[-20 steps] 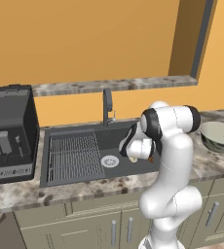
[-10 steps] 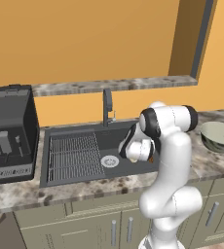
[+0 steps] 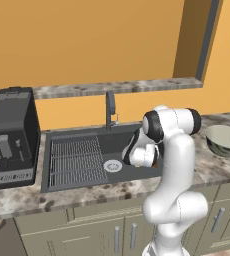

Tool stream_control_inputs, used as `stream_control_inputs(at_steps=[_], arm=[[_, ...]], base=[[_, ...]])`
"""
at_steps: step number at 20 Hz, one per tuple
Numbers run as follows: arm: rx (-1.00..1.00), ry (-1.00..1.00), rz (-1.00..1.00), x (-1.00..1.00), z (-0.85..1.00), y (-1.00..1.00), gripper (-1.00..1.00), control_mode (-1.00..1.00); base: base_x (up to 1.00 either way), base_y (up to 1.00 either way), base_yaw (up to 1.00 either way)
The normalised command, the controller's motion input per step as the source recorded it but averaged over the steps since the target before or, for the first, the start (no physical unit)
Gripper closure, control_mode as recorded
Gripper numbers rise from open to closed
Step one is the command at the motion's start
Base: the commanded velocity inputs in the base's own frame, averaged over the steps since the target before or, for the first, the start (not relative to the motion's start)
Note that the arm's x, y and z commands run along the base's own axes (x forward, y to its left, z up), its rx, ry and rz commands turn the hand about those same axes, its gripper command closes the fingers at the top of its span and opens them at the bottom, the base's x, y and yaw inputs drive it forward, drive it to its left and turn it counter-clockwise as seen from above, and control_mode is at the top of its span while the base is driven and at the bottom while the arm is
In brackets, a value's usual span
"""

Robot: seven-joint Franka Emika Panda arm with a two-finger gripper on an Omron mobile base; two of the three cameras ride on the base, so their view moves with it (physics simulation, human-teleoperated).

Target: Remove the garlic and banana from the sink. Then move the bowl and cup from the counter to the sink for washing.

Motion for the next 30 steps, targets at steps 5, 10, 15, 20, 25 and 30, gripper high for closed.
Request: stream_control_inputs(at_steps=[5, 10, 15, 20, 25, 30], arm=[[0.00, 0.00, -0.01, 0.11, -0.07, 0.00, -1.00, -1.00], [0.00, 0.00, -0.01, 0.11, -0.09, 0.00, -1.00, -1.00], [0.00, 0.00, -0.01, 0.12, -0.09, 0.00, -1.00, -1.00], [0.00, 0.00, -0.01, 0.07, -0.08, 0.01, -1.00, -1.00], [0.00, 0.00, -0.03, 0.08, -0.11, 0.04, -1.00, -1.00], [0.00, 0.00, -0.03, 0.10, -0.10, 0.05, -1.00, -1.00]], base=[[0.00, 0.00, 0.00], [0.00, 0.00, 0.00], [0.00, 0.00, 0.00], [0.00, 0.00, 0.00], [0.00, 0.00, 0.00], [0.00, 0.00, 0.00]])
